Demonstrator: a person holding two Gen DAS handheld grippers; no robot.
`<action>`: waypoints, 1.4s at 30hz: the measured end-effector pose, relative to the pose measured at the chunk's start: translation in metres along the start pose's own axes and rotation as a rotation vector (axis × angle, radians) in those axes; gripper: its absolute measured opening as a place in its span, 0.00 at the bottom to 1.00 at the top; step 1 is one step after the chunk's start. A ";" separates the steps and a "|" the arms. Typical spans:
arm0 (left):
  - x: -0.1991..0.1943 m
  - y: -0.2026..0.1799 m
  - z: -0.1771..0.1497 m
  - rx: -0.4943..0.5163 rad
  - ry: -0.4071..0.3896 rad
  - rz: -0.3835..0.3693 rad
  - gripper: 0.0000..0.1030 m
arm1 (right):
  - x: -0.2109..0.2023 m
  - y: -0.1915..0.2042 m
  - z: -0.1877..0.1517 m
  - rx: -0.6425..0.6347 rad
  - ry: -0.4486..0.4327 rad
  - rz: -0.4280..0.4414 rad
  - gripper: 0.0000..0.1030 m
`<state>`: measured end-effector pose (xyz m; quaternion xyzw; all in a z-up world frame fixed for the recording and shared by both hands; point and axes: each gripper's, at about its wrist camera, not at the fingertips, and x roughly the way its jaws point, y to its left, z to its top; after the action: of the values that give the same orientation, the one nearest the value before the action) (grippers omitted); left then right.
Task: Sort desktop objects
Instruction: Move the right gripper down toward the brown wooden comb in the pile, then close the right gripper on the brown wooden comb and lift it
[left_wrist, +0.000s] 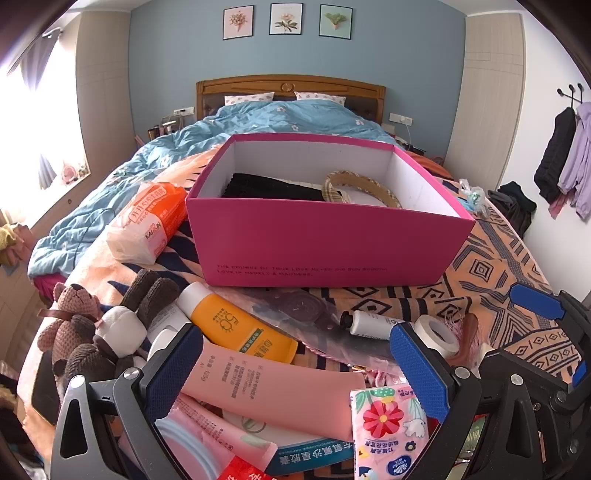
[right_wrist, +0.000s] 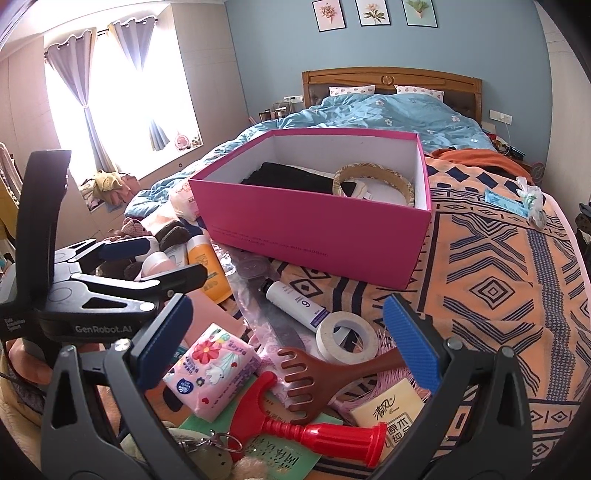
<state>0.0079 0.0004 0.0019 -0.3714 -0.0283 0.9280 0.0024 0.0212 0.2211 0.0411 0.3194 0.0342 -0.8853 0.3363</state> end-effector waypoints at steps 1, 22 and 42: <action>0.000 -0.001 0.000 0.000 0.001 -0.001 1.00 | 0.000 0.000 0.000 0.000 0.000 0.001 1.00; 0.010 -0.021 -0.008 0.057 0.034 -0.067 1.00 | 0.002 -0.059 -0.032 0.213 0.133 -0.003 0.88; 0.025 -0.040 -0.012 0.115 0.079 -0.090 1.00 | 0.049 -0.114 -0.043 0.538 0.256 0.172 0.36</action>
<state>-0.0026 0.0412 -0.0218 -0.4054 0.0083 0.9117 0.0663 -0.0541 0.2930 -0.0401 0.5078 -0.1864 -0.7832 0.3065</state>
